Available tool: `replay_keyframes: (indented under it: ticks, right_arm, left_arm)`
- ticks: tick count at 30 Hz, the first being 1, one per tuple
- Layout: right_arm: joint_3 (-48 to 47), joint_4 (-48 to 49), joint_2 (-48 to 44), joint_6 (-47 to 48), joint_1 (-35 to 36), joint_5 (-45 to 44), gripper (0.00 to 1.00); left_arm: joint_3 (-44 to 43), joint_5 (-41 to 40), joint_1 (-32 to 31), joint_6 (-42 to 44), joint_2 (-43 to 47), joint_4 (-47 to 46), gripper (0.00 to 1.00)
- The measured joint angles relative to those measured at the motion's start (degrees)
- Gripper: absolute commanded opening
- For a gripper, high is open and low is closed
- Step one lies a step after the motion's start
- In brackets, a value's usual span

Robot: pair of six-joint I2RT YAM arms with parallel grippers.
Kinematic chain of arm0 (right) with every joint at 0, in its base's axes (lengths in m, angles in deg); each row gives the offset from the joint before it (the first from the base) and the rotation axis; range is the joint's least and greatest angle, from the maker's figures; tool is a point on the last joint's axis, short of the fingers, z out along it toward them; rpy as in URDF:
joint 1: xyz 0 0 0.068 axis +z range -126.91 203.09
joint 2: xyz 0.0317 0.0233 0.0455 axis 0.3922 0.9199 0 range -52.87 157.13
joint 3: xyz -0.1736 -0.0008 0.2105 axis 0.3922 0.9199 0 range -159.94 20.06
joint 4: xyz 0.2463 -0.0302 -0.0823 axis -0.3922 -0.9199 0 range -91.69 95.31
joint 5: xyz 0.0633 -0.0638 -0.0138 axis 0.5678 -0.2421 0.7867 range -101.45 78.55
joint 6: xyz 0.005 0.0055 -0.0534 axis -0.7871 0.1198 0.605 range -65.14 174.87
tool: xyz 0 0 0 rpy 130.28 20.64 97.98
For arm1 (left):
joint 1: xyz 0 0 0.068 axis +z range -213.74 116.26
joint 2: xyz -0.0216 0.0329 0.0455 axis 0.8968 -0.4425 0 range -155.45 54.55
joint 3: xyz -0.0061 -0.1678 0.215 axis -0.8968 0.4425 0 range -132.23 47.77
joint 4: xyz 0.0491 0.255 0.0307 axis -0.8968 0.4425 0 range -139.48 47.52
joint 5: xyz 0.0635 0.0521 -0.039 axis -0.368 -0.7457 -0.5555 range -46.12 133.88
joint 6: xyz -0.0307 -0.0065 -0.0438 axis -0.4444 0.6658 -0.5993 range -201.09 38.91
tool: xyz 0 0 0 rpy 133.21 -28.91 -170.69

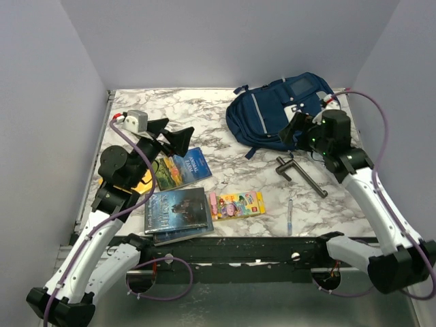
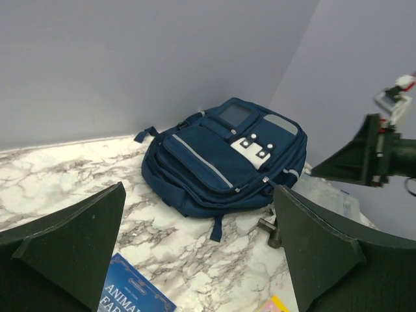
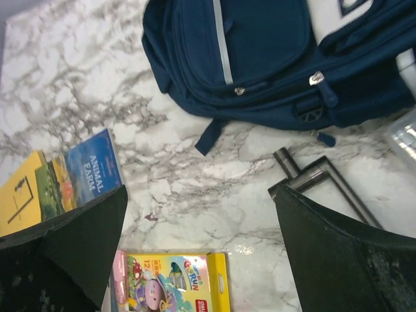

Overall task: Pack the student bag
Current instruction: Move the student bag to the center of the board.

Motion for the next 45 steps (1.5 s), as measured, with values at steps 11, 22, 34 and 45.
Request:
replay_keyframes:
  ticks: [11, 22, 34, 45]
  right_arm:
    - [4.33, 10.27, 16.15, -3.82, 0.0, 10.78, 0.99]
    - [4.31, 10.01, 13.81, -1.64, -0.11, 4.13, 1.0]
    - [4.28, 8.35, 3.65, 0.87, -0.68, -8.48, 1.0]
    - [3.98, 6.99, 4.24, 0.98, -0.81, -10.99, 1.0]
  left_arm:
    - [-7.08, 5.44, -0.92, -6.73, -18.86, 2.8, 0.98]
    - [-30.73, 7.63, -0.92, -31.65, -59.23, 10.51, 0.98]
    - [-50.38, -3.69, -4.76, -50.45, -82.51, 21.2, 0.99]
    - [-61.42, -7.3, -6.25, -51.12, -90.9, 24.92, 0.04]
